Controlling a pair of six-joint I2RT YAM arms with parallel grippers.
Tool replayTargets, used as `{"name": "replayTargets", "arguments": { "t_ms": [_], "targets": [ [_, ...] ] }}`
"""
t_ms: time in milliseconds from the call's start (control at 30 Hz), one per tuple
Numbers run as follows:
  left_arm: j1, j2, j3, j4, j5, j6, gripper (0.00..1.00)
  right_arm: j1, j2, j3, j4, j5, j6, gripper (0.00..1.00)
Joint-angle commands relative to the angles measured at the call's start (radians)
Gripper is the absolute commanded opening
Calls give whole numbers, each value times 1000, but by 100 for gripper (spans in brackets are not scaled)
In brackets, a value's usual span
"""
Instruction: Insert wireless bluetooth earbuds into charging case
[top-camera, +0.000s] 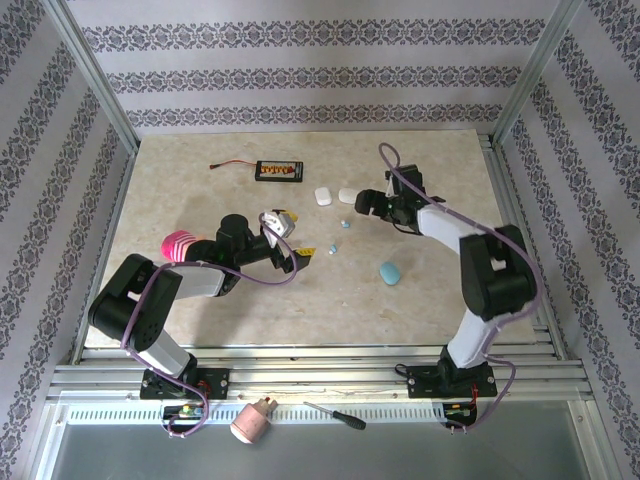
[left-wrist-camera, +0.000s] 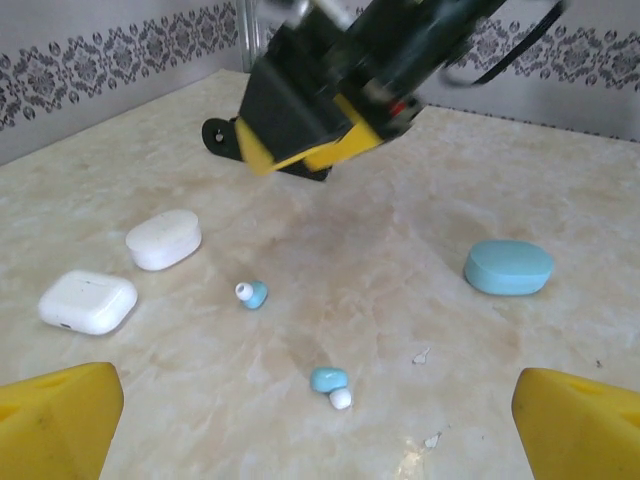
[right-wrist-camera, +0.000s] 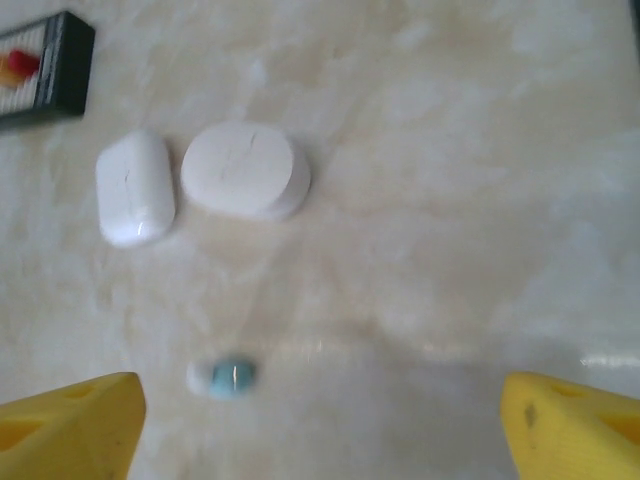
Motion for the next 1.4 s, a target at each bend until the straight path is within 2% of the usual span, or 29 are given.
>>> {"name": "replayTargets", "arguments": {
  "t_ms": [0, 100, 233, 367, 600, 800, 1067, 1367],
  "targets": [
    [-10, -32, 32, -60, -8, 37, 99, 92, -131, -76, -200, 188, -147, 97],
    [-11, -42, 36, -68, -36, 18, 100, 161, -250, -167, -280, 277, -141, 98],
    [-12, -86, 53, -156, -95, 15, 99, 233, -379, -268, -359, 284, -58, 98],
    [-12, -123, 61, -244, -127, 21, 99, 252, -421, -357, -386, 276, 66, 96],
    [-12, -145, 58, -287, -138, 22, 99, 242, -373, -412, -344, 290, 105, 94],
    [-12, -137, 57, -278, -143, 19, 99, 237, -313, -399, -301, 265, 70, 79],
    [-12, -137, 48, -273, -142, 15, 99, 248, -312, -394, -281, 189, 51, 69],
    [-12, -124, 56, -269, -132, 15, 100, 249, -305, -393, -293, 213, 45, 55]
  ]
}}
